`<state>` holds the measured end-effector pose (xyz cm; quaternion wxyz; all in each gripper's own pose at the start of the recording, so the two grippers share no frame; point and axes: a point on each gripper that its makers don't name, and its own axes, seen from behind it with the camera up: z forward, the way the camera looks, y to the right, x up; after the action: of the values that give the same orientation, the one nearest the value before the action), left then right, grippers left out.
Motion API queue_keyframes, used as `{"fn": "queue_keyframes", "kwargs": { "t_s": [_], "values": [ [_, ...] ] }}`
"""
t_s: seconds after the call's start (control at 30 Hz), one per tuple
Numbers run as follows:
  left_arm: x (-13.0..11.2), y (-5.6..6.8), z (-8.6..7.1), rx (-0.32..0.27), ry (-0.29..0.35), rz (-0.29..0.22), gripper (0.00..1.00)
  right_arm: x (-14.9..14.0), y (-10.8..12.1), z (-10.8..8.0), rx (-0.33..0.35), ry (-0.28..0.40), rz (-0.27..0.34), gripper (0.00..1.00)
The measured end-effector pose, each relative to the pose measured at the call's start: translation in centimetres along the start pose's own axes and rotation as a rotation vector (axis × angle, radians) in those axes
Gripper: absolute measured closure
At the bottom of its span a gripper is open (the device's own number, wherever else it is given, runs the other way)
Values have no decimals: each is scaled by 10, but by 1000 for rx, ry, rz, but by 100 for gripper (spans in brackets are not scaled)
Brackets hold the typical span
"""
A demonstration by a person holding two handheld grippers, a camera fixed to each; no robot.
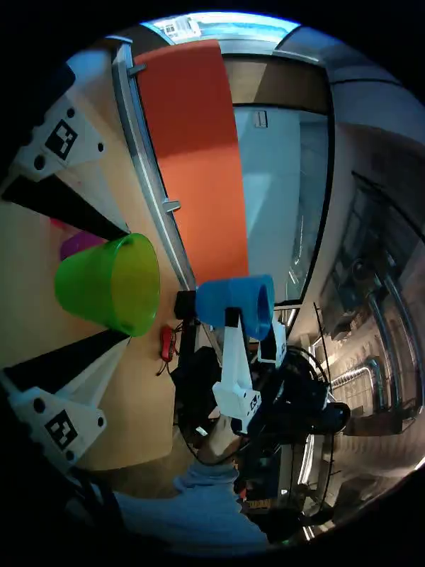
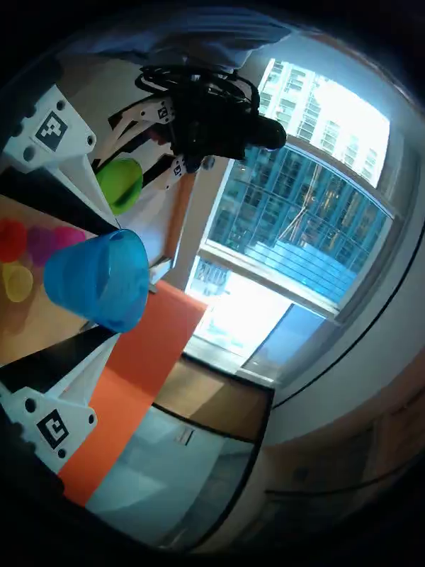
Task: Pour water
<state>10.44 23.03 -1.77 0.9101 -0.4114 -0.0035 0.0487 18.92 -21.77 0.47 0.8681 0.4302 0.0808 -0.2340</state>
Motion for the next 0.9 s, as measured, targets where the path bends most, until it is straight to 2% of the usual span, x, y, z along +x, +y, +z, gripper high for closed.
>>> {"fn": "queue_keyframes", "kwargs": {
  "t_s": [0.57, 0.9],
  "values": [
    [-1, 3, 5, -16, 3, -18, 14, 27, 16, 15, -33, -3, -226, 9],
    [2, 7, 6, -25, 8, -17, 14, 40, 22, 23, -47, -4, -332, 10]
  ]
}}
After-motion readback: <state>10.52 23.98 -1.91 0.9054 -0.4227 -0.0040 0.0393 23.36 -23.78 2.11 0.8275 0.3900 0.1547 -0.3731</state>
